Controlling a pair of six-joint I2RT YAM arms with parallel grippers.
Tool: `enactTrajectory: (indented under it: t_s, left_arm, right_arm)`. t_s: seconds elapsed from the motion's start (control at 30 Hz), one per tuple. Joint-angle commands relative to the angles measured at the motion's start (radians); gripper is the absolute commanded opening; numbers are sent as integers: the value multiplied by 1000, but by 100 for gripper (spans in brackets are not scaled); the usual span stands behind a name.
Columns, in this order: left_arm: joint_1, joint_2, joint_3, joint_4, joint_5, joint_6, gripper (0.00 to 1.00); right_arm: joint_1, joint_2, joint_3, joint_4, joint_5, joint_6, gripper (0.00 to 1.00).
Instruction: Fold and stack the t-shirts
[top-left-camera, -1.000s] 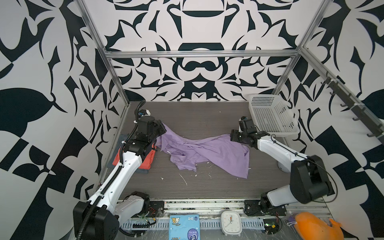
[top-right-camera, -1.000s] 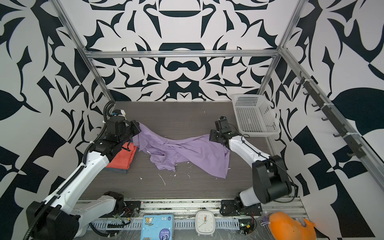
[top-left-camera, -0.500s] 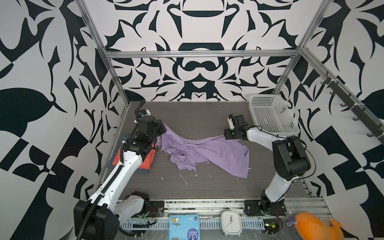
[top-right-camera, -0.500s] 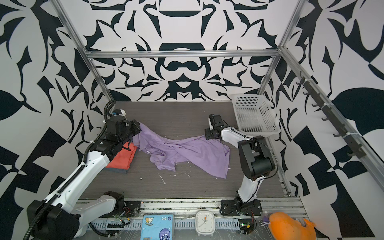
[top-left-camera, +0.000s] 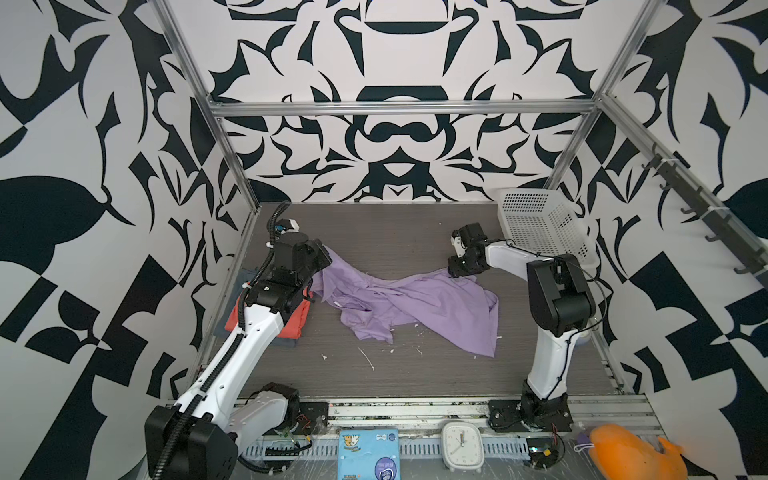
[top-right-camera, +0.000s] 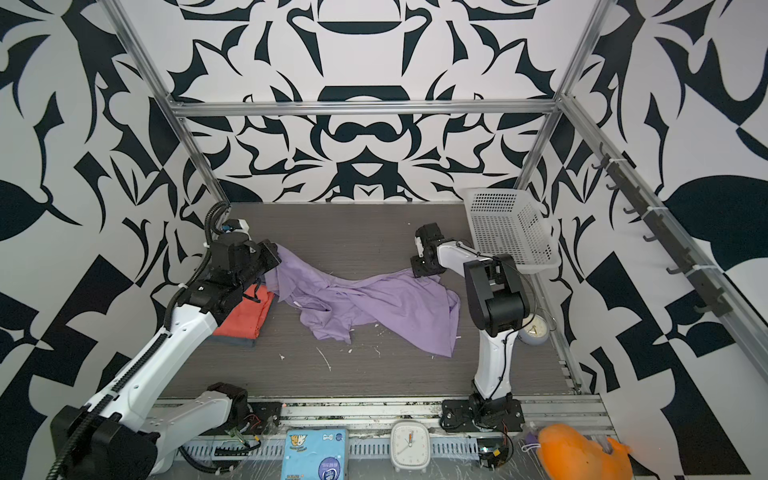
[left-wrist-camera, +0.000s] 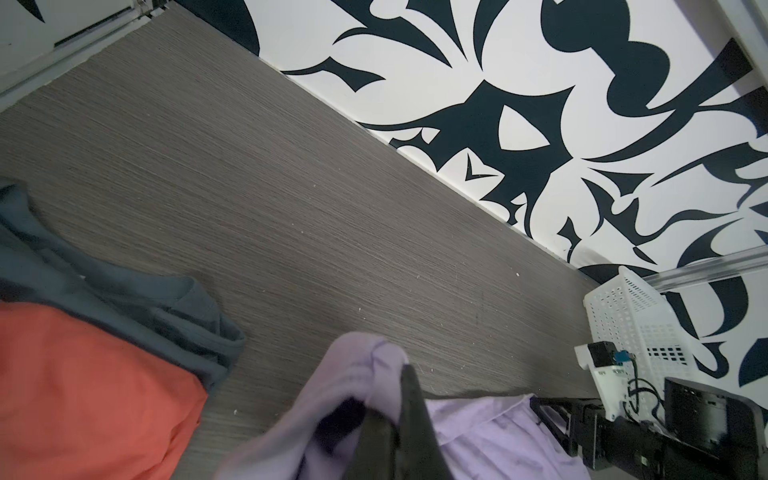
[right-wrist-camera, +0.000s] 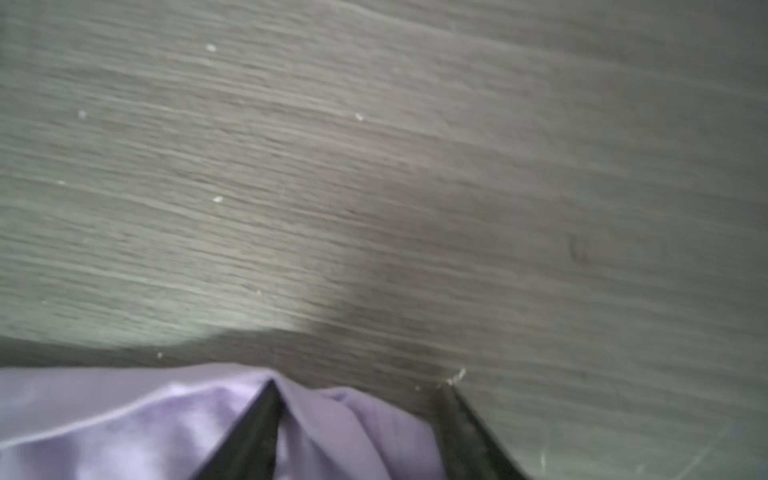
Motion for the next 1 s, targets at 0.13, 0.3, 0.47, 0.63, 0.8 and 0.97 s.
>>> enactTrajectory:
  t_s: [0.13, 0.3, 0.47, 0.63, 0.8, 0.97]
  left_arm:
    - [5, -14, -14, 30, -14, -14, 0]
    - [5, -13, 6, 49, 5, -11, 0]
    - [5, -14, 61, 59, 54, 6, 0]
    - [7, -53, 130, 57, 84, 44, 0]
    - [10, -116, 163, 48, 89, 61, 0]
    - [11, -175, 172, -26, 134, 25, 0]
  right_arm:
    - [2, -34, 18, -46, 7, 52, 1]
    - [3, -225, 4, -22, 141, 73, 0]
    - [3, -444, 33, -19, 280, 13, 0]
    - [3, -629, 29, -16, 379, -35, 0]
    - [3, -801, -25, 6, 392, -36, 0]
    - [4, -931, -74, -99, 326, 6, 0]
